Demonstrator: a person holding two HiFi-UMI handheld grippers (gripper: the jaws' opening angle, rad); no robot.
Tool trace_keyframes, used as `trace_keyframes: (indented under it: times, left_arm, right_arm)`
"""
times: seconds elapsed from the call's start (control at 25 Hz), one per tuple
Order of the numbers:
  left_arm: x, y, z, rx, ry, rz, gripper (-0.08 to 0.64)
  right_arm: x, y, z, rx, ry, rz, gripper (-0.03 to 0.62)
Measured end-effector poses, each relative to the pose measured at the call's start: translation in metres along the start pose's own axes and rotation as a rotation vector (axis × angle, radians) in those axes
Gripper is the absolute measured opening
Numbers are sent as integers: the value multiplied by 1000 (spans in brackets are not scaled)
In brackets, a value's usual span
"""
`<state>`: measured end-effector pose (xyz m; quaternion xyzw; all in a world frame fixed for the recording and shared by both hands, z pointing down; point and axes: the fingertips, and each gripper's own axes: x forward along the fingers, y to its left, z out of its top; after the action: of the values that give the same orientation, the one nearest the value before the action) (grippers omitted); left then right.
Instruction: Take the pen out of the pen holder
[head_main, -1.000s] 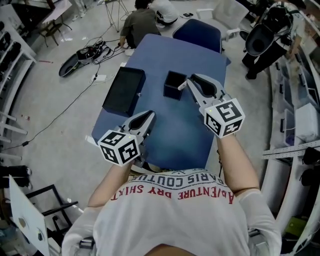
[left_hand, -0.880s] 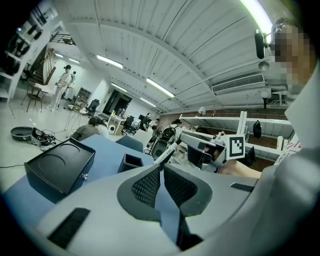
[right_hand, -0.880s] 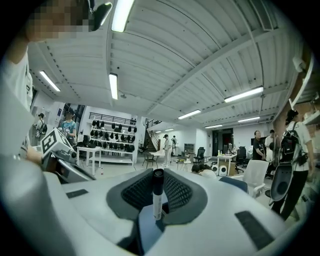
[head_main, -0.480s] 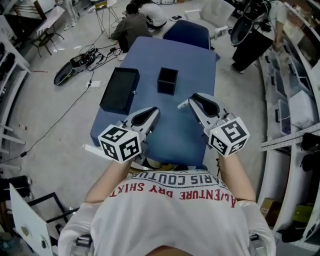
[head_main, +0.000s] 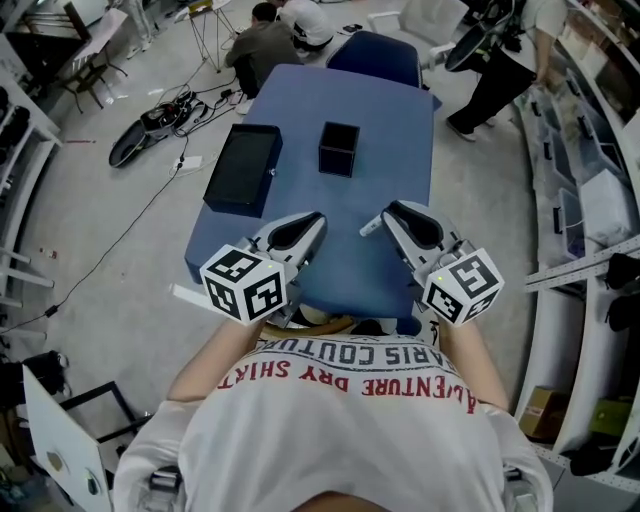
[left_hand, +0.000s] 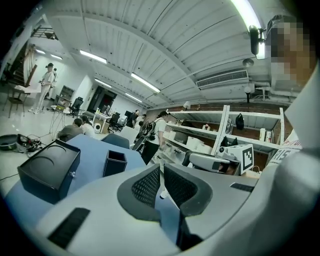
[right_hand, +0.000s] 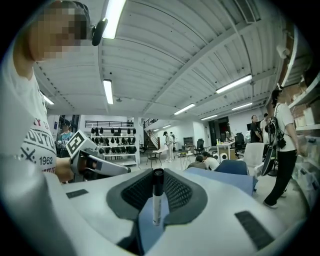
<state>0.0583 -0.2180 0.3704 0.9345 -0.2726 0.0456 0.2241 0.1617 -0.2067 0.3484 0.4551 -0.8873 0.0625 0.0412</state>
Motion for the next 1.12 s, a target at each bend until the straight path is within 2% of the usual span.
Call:
trace_keyframes:
  times: [0.44,1.12]
  left_arm:
    - [-6,7,-15,-9,27,1,46]
    - [6,2,-21,-9,59,-29,46]
  right_arm:
    - [7,13,-17,21,14,22,75]
    - [0,4,-24,48,22,-11,75]
